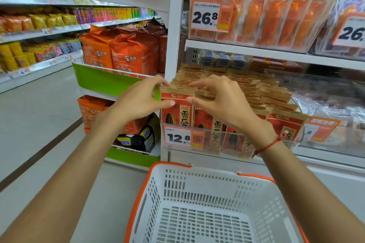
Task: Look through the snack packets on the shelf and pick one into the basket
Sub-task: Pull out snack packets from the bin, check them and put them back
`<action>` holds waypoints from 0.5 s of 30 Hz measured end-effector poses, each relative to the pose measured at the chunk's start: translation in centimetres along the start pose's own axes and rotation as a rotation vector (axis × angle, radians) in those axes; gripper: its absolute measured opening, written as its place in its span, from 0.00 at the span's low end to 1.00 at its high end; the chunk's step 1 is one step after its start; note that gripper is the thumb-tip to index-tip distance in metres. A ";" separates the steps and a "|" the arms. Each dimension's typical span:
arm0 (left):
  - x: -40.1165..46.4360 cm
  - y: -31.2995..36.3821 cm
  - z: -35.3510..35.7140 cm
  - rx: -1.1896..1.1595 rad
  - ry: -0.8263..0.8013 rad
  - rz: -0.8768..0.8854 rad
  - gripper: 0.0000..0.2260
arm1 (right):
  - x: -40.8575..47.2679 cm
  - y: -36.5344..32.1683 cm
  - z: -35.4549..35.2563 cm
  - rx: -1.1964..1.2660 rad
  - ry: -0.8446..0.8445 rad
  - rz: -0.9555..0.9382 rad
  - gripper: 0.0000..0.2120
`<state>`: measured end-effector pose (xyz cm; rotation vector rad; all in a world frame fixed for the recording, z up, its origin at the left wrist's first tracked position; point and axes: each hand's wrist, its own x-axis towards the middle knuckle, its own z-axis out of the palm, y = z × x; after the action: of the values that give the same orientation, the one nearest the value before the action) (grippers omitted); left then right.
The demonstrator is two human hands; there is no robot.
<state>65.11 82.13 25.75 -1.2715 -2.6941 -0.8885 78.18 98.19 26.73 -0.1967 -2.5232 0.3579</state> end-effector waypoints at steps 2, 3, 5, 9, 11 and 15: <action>0.2 0.2 -1.0 -0.078 0.103 0.033 0.09 | 0.2 0.1 0.7 0.009 0.068 -0.013 0.11; 0.3 0.2 -1.3 -0.049 0.140 0.029 0.06 | 0.3 0.2 0.8 0.004 0.094 -0.009 0.09; 0.5 0.1 -1.3 0.042 0.144 -0.003 0.05 | 0.7 0.4 0.7 -0.053 0.064 0.004 0.06; 0.7 -0.1 0.2 0.110 0.125 -0.005 0.06 | 1.4 0.3 0.7 -0.238 -0.100 -0.018 0.07; 0.9 -0.3 0.1 0.095 0.126 -0.010 0.06 | 1.7 0.2 0.7 -0.303 -0.110 -0.058 0.07; 1.2 -1.6 -0.8 -0.235 0.074 -0.029 0.07 | 2.6 0.3 -0.3 -0.208 -0.242 -0.065 0.07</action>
<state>62.97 81.72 25.99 -1.2121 -2.6191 -1.2613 76.22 99.06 28.26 -0.1594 -2.7984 0.0973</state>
